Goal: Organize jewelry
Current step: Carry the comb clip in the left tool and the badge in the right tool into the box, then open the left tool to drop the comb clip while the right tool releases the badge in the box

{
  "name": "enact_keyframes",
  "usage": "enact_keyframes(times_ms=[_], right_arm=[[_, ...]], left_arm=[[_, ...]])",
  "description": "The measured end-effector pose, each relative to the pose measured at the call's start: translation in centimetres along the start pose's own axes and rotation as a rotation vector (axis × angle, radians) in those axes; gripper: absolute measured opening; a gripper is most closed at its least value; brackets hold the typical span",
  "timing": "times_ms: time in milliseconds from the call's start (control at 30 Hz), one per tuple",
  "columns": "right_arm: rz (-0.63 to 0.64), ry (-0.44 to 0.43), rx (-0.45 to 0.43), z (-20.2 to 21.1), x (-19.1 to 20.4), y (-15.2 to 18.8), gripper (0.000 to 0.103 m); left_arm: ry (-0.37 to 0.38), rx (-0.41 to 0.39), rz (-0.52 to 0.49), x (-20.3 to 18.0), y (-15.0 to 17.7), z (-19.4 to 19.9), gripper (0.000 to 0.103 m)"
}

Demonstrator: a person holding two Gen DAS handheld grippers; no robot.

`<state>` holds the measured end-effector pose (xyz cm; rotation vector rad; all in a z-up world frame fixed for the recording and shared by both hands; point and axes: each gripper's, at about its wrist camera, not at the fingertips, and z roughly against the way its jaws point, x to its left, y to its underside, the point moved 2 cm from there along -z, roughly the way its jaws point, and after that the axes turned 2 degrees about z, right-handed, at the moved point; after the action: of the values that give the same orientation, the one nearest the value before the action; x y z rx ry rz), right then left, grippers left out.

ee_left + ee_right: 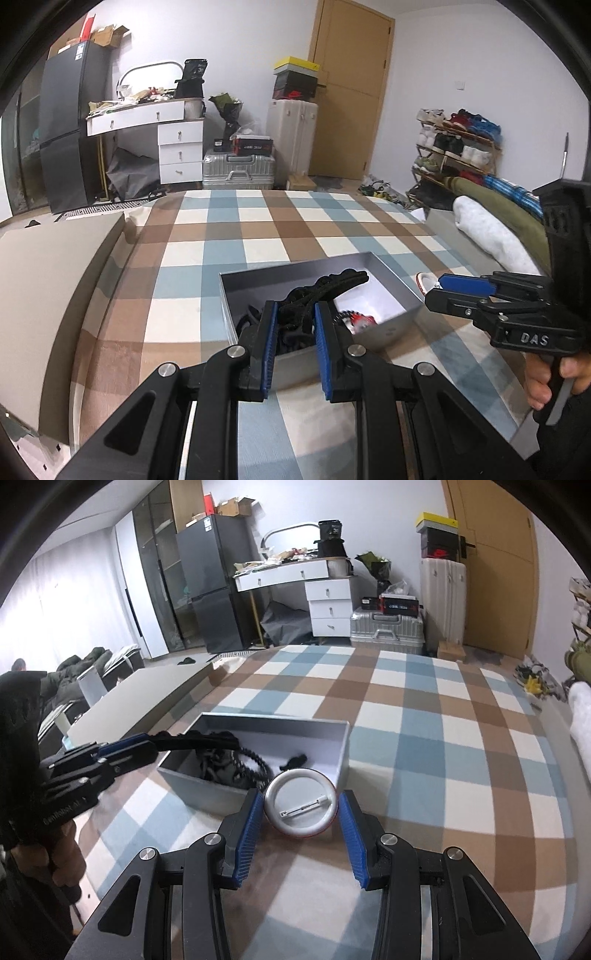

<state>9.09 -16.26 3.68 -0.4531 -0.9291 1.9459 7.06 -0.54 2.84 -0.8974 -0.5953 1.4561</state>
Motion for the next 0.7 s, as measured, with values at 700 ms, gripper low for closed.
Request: enact_keyframes(times_ms=[700], right_arm=[[-0.056,-0.031,0.043,-5.3,0.2,-1.2,0.041]], left_arm=[[-0.096,0.063,-0.018,0.1,0.0,-3.3,0.014]])
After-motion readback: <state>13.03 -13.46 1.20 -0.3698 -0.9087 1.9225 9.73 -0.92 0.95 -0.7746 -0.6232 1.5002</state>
